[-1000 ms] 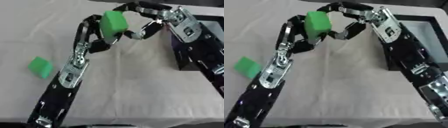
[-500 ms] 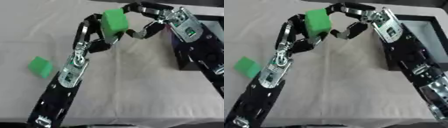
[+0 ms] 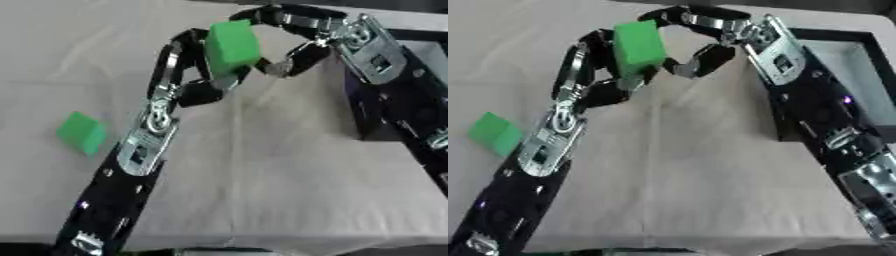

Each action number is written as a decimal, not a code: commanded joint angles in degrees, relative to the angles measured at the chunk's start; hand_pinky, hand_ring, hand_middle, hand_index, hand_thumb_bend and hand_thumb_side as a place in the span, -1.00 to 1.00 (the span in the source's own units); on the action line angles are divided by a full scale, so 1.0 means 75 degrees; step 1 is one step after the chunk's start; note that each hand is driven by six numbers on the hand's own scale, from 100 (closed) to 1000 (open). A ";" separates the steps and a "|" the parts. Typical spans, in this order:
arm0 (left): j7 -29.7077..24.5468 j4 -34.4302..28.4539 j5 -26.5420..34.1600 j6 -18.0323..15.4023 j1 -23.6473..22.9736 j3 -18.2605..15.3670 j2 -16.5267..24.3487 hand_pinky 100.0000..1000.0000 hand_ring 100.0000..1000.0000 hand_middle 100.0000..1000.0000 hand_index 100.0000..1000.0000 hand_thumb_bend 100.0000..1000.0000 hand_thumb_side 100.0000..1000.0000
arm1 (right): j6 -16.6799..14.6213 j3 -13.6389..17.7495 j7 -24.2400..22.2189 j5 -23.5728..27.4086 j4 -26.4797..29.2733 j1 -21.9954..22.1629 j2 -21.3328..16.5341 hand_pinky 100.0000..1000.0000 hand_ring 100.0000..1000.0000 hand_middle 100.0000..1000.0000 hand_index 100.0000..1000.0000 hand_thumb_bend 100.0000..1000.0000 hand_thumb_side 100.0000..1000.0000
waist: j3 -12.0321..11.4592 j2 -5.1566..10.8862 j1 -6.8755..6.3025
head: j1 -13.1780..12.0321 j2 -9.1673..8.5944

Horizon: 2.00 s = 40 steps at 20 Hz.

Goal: Pick up the objects with one hand, pass them to the other hand, and then place them into the box on the other side of the table.

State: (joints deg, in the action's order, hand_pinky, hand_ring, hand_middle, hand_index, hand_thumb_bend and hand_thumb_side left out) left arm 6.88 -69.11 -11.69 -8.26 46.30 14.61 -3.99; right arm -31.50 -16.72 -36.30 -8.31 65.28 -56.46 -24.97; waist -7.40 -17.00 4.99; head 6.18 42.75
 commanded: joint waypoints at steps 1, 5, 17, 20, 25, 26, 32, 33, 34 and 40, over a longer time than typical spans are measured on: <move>0.0015 -0.0085 -0.0104 0.0043 0.0119 0.0006 -0.0093 -0.44 -0.68 -0.80 -0.36 -1.00 -0.95 | -0.2203 -0.0041 -0.2088 -0.0033 0.0263 -0.0146 -0.0135 1.00 0.88 0.74 1.00 -0.90 -0.30 | 0.0008 0.0119 -0.0018 | 0.0006 0.0035; 0.0104 -0.0072 -0.0147 0.0080 0.0116 -0.0023 -0.0089 -0.44 -0.68 -0.80 -0.36 -1.00 -0.95 | -0.2191 -0.0082 -0.2088 -0.0139 0.0251 -0.0143 -0.0168 1.00 0.89 0.77 1.00 -0.98 -0.24 | 0.0018 0.0124 -0.0018 | 0.0002 0.0045; 0.0377 0.0006 -0.0203 0.0220 0.0123 -0.0099 -0.0059 -0.44 -0.68 -0.80 -0.37 -1.00 -0.95 | -0.2383 -0.0231 -0.2088 -0.0180 0.0248 -0.0099 -0.0304 1.00 0.91 0.80 1.00 -0.95 -0.22 | 0.0076 0.0136 -0.0027 | -0.0015 0.0056; 0.0452 0.0040 -0.0139 0.0322 0.0107 -0.0159 -0.0036 -0.44 -0.68 -0.81 -0.37 -1.00 -0.96 | -0.2438 -0.0239 -0.2088 -0.0136 0.0288 -0.0092 -0.0374 1.00 0.91 0.80 1.00 -0.91 -0.21 | 0.0097 0.0142 -0.0033 | -0.0026 0.0062; 0.0606 0.0084 -0.0119 0.0474 0.0105 -0.0242 -0.0001 -0.44 -0.69 -0.82 -0.38 -1.00 -0.96 | -0.2524 -0.0207 -0.2088 0.0016 0.0358 -0.0134 -0.0469 1.00 0.92 0.81 1.00 -0.80 -0.40 | 0.0130 0.0153 -0.0041 | -0.0037 0.0049; 0.0628 0.0090 -0.0135 0.0490 0.0106 -0.0252 0.0003 -0.45 -0.69 -0.82 -0.38 -1.00 -0.96 | -0.2551 -0.0205 -0.2088 0.0042 0.0375 -0.0155 -0.0476 1.00 0.92 0.80 1.00 -0.76 -0.52 | 0.0135 0.0156 -0.0042 | -0.0041 0.0053; 0.0662 0.0028 -0.0381 0.0476 0.0117 -0.0228 0.0043 -0.45 -0.72 -0.85 -0.40 -1.00 -0.97 | -0.2707 0.0036 -0.2088 0.0167 0.0563 -0.0296 -0.0596 1.00 0.91 0.78 1.00 -0.54 -0.49 | 0.0163 0.0182 -0.0049 | -0.0088 0.0043; 0.0669 0.0025 -0.0436 0.0483 0.0112 -0.0226 0.0043 -0.45 -0.72 -0.86 -0.41 -1.00 -0.98 | -0.2718 0.0092 -0.2088 0.0144 0.0607 -0.0309 -0.0619 1.00 0.91 0.77 1.00 -0.48 -0.42 | 0.0169 0.0186 -0.0046 | -0.0096 0.0042; 0.0671 0.0021 -0.0479 0.0484 0.0109 -0.0224 0.0040 -0.46 -0.73 -0.86 -0.42 -1.00 -0.98 | -0.2724 0.0152 -0.2088 0.0120 0.0653 -0.0316 -0.0631 1.00 0.90 0.77 1.00 -0.45 -0.40 | 0.0171 0.0188 -0.0043 | -0.0102 0.0038; 0.0661 -0.0068 -0.0717 0.0404 0.0111 -0.0180 0.0015 -0.46 -0.74 -0.88 -0.43 -1.00 -0.98 | -0.2729 0.0330 -0.1843 -0.0190 0.0961 -0.0359 -0.0623 1.00 0.90 0.76 1.00 -0.21 -0.20 | 0.0161 0.0181 -0.0025 | -0.0117 0.0049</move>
State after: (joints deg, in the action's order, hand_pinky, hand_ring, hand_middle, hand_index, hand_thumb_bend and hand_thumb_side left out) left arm 11.78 -68.35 -16.59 -4.88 46.32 13.13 -3.91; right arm -34.49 -15.10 -33.32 -9.10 70.93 -57.83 -27.98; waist -6.29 -17.01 4.92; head 5.43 43.15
